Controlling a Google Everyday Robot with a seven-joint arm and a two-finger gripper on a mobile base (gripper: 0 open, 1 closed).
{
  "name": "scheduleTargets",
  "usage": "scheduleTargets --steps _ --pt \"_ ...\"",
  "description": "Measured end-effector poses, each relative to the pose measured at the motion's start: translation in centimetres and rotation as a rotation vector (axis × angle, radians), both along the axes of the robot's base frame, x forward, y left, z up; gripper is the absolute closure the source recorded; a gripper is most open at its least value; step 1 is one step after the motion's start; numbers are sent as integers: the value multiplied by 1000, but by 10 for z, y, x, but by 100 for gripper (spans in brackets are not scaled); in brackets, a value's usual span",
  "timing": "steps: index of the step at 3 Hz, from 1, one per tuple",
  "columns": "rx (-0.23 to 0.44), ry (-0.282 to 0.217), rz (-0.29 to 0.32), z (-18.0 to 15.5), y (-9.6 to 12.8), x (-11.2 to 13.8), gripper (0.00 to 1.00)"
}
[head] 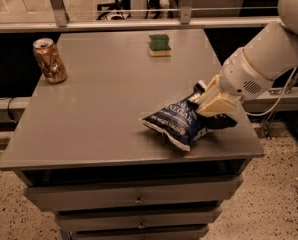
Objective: Move blue chip bag near sponge
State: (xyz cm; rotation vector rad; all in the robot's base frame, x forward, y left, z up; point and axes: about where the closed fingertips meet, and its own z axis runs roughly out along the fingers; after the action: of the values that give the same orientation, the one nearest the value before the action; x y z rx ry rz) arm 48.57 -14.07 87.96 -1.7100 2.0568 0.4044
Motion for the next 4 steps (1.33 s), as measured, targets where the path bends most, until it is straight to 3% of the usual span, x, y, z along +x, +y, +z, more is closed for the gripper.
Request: scheduleTargets --steps 1,2,4 --pt "-12 -94 -76 36 -32 26 100" --pt "-28 -111 -93 35 -35 39 100" --pt "-43 -334 -297 68 -77 140 100"
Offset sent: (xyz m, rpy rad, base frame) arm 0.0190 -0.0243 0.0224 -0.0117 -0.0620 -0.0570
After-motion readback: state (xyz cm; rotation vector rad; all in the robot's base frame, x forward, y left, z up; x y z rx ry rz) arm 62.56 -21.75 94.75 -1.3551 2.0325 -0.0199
